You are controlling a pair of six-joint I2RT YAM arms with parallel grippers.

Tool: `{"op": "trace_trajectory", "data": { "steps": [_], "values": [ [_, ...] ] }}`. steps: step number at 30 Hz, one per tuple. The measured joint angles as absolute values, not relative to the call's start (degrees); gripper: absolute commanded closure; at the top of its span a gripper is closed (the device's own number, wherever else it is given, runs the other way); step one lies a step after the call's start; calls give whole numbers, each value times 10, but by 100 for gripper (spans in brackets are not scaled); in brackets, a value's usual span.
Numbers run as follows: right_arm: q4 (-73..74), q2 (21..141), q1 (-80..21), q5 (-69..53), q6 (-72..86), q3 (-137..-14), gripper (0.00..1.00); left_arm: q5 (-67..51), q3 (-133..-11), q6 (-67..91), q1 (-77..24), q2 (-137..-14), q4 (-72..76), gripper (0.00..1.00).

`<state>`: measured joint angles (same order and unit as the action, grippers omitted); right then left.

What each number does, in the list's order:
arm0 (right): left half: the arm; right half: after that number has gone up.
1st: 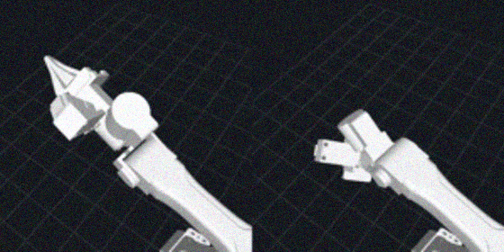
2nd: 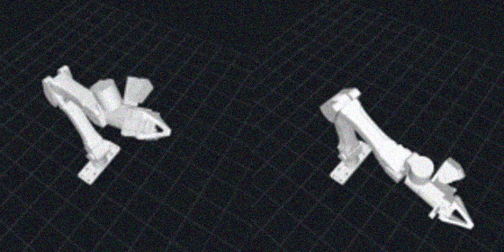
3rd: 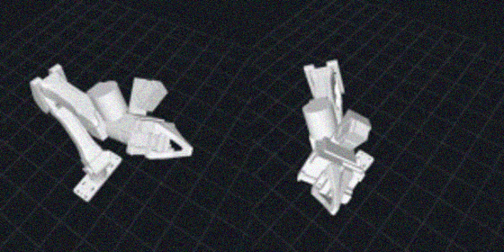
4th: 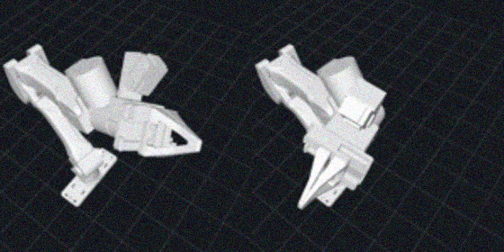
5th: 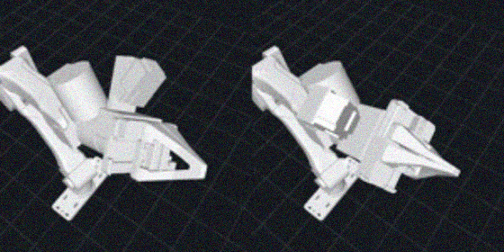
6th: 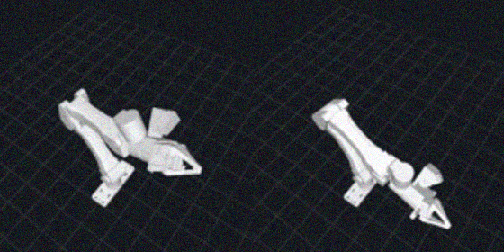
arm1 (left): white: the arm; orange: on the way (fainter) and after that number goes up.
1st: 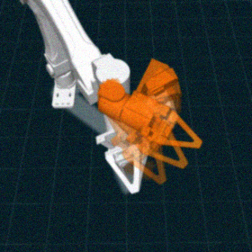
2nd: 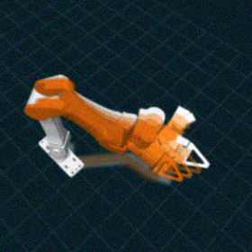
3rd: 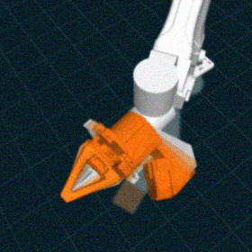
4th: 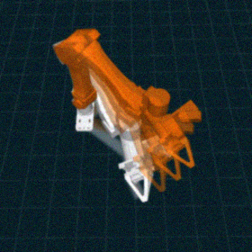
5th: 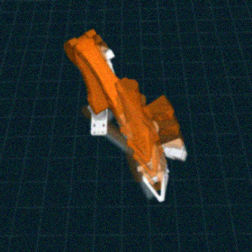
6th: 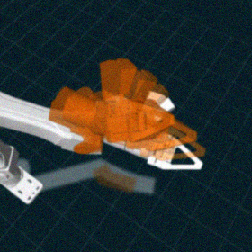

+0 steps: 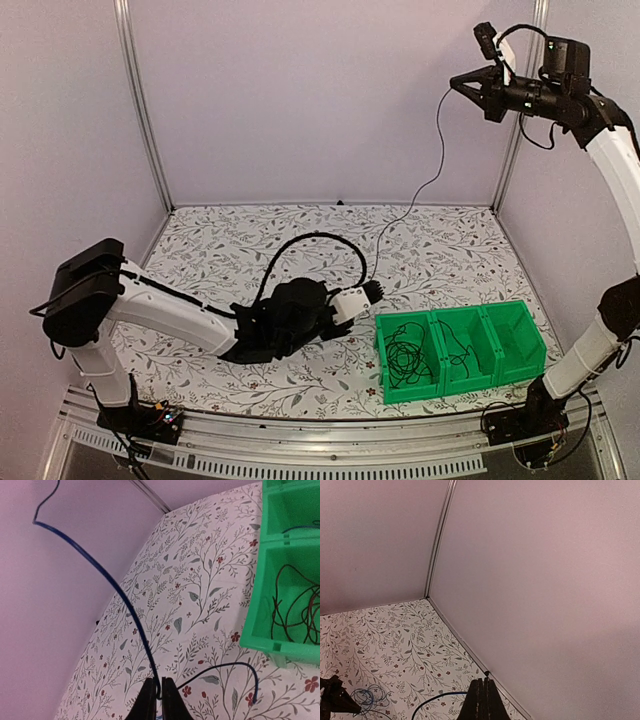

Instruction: Untangle the cables

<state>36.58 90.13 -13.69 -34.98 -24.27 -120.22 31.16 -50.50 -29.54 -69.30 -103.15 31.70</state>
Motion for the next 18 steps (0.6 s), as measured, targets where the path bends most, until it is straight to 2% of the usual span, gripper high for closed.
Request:
{"op": "trace_trajectory", "data": {
  "steps": [10, 18],
  "values": [
    [365, 790, -137, -317, -285, -1045, 100, 260, -691, -289, -716, -1031, 292, 97],
    [428, 655, -135, -292, -350, -875, 100, 185, -809, -253, -756, -1138, 289, 97]
  ]
}}
